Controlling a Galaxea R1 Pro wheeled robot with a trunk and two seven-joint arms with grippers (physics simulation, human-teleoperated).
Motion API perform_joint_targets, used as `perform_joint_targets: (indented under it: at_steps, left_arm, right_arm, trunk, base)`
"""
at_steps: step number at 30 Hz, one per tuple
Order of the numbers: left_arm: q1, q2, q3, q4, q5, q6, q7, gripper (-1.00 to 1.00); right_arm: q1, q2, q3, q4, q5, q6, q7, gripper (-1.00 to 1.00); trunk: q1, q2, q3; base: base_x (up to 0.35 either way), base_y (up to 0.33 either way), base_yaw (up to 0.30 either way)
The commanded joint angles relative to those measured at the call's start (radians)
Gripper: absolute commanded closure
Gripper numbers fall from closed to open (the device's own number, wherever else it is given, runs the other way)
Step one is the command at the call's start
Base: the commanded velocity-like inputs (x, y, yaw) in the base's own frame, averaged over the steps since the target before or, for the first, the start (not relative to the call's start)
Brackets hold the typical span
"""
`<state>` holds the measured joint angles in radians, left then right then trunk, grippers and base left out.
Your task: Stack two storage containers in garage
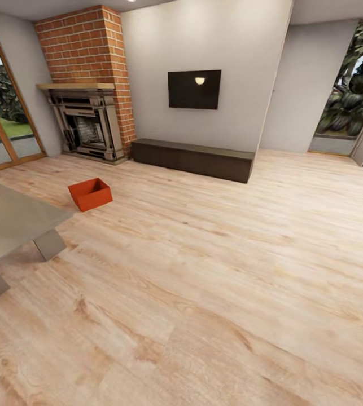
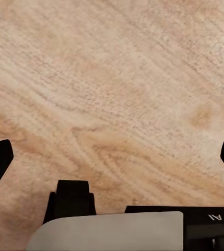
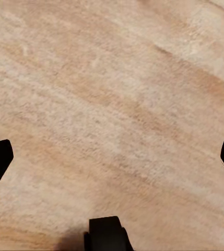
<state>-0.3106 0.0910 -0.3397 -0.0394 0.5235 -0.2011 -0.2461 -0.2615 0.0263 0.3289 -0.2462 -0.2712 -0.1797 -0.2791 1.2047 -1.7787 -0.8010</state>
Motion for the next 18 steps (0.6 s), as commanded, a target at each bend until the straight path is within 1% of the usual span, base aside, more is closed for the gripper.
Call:
perform_joint_targets:
  at_steps: [1,18]
  left_arm:
    - [-0.001,0.000,-0.008,0.001,0.010,-0.003,-0.004,-1.00]
    - [-0.001,0.000,-0.008,0.001,0.010,-0.003,-0.004,-1.00]
  right_arm:
    - [-0.001,0.000,0.009,0.001,-0.010,-0.004,-0.005,-1.00]
    - [-0.001,-0.001,0.009,0.001,-0.010,-0.004,-0.005,-1.00]
  trunk:
    - [0.001,0.000,-0.001]
    - [0.001,0.000,-0.001]
  base:
    - [0.341,0.000,0.000]
    - [0.340,0.000,0.000]
